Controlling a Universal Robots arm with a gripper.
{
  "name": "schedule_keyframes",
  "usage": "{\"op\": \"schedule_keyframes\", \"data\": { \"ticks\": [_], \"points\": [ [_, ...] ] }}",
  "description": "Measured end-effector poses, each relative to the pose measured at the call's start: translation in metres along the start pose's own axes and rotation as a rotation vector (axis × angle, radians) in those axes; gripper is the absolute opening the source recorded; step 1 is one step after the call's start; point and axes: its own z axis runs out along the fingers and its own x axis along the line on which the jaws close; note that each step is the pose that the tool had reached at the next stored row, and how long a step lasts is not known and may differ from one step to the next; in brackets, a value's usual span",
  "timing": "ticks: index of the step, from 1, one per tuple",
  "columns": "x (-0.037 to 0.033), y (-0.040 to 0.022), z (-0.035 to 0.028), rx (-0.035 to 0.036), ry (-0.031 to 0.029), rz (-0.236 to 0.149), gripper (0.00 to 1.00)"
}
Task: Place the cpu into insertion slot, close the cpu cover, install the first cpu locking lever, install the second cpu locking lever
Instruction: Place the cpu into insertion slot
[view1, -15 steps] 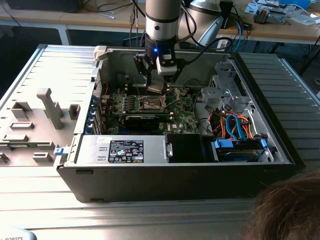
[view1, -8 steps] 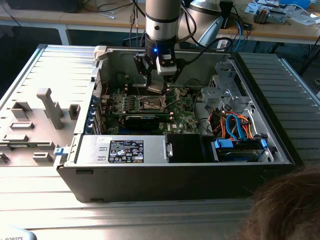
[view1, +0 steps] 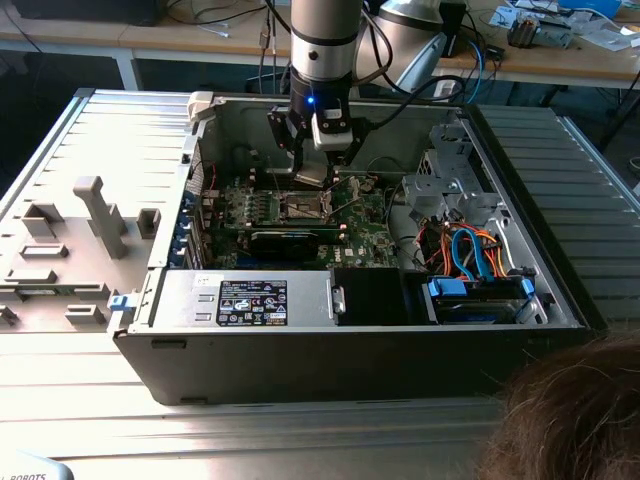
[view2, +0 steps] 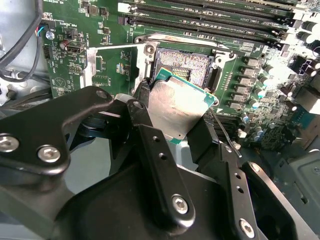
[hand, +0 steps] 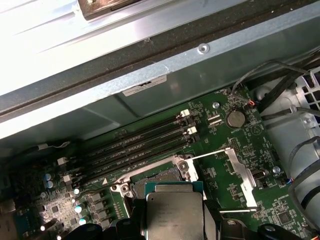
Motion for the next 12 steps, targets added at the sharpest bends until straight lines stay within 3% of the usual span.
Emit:
{"op": "schedule_keyframes", "data": {
  "ticks": [12],
  "points": [
    [0.0000, 0.0000, 0.0001, -0.0003, -0.0010, 0.014, 0.55]
  ]
}}
